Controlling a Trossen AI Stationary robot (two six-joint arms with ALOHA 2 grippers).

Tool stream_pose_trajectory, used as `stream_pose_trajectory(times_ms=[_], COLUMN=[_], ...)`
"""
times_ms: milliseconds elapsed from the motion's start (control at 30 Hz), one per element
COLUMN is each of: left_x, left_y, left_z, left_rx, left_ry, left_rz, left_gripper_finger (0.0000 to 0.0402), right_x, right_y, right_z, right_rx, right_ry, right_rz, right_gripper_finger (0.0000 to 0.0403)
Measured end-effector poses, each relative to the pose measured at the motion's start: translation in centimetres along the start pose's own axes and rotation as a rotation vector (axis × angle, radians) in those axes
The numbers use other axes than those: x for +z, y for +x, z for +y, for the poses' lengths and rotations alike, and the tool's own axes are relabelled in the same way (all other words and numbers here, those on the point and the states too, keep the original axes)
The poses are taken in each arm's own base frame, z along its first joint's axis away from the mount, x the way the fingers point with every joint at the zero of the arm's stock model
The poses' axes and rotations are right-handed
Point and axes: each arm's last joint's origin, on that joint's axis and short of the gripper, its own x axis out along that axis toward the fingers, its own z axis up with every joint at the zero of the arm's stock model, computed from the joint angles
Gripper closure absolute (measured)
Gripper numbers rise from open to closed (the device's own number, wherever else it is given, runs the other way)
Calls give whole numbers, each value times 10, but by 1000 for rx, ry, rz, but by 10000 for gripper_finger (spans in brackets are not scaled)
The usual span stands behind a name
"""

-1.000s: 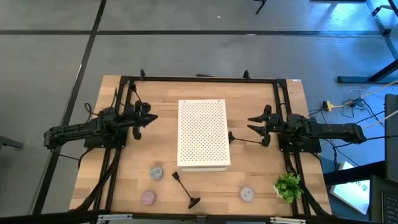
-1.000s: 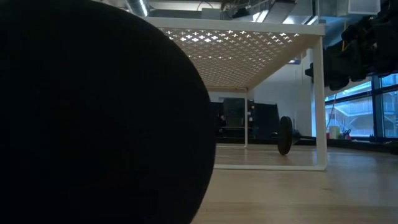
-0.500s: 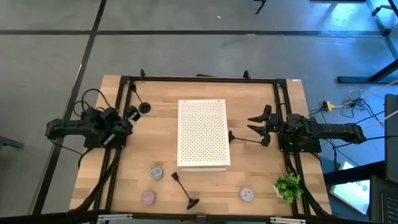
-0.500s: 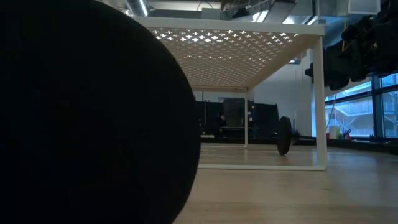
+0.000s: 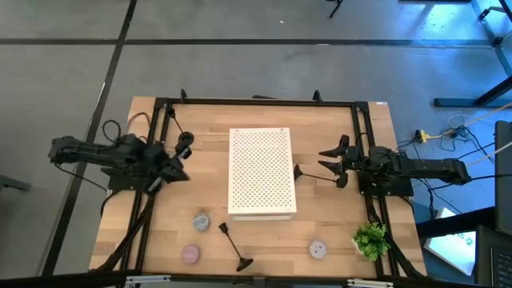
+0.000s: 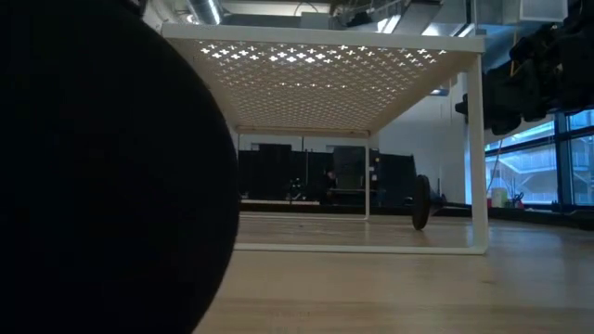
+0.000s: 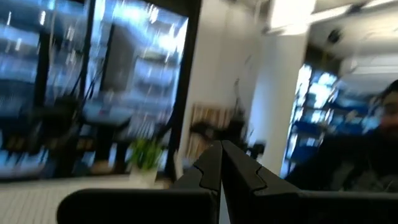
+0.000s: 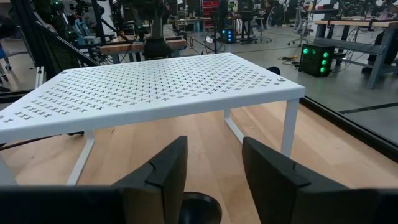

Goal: Pick & Place candle stick holders
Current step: Put the top left black candle holder on the shelf

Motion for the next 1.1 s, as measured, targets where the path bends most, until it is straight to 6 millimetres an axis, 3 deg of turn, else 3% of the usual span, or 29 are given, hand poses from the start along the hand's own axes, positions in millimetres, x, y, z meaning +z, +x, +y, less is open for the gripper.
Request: stream_pose_trajectory(times_ms=[200, 400, 800, 1100], left_x=[8, 9, 4, -7], left_y=[20, 24, -3, -15], left_z=[7, 6, -2, -15], left_rx=[199, 365, 715, 843], left_ry=[-36, 6, -55, -110], left_rz=[192, 188, 196, 226], left_gripper_finger=[400, 400, 400, 400], right_x=[0, 0, 0, 0], right_y=[0, 0, 0, 0], right_z=[0, 0, 0, 0], right_rx=[0, 0, 0, 0], right_ry=[0, 0, 0, 0], right_rz=[0, 1, 0, 1], right_gripper_finger=[245, 245, 245, 245])
